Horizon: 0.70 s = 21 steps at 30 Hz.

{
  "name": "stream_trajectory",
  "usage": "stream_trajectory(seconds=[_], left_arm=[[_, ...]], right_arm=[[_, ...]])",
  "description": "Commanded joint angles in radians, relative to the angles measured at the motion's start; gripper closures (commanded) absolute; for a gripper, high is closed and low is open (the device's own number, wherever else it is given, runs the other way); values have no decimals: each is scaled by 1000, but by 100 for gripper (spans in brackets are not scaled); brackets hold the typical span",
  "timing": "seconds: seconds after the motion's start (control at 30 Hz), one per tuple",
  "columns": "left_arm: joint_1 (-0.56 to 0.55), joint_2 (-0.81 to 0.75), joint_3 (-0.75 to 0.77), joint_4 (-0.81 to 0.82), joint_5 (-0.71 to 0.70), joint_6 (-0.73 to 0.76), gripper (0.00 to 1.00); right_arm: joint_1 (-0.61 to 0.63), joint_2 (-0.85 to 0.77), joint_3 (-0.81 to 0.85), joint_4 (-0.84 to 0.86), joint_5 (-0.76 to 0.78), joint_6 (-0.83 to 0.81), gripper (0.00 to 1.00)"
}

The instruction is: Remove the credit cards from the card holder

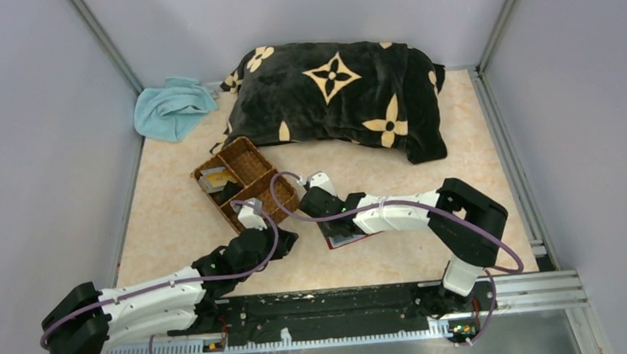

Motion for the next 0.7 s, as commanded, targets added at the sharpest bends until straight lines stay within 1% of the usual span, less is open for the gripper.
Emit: stream_trajectory(seconds=[0.0, 0.03, 0.17, 0.23, 0.43, 0.47, 0.67], left_arm=[[4, 1, -14, 12, -5, -11, 79], [5, -1, -15, 12, -4, -12, 79], [5, -5, -18, 11, -4, -11, 79], [5, -8, -19, 10, -4, -12, 79], [5, -5, -19, 13, -2, -12, 79], [5, -4, -19, 14, -2, -10, 79], [5, 5, -19, 23, 5, -12, 79]], right_arm=[[13, 20, 27, -18, 9, 6, 72], [13, 18, 28, -18, 9, 8, 75], [13, 12, 26, -22, 12, 18, 94], [13, 9, 25, -21, 12, 20, 100], [14, -6, 22, -17, 9, 25, 100], [14, -38, 21, -15, 7, 27, 100], [12, -93, 5, 10, -12, 36, 100]])
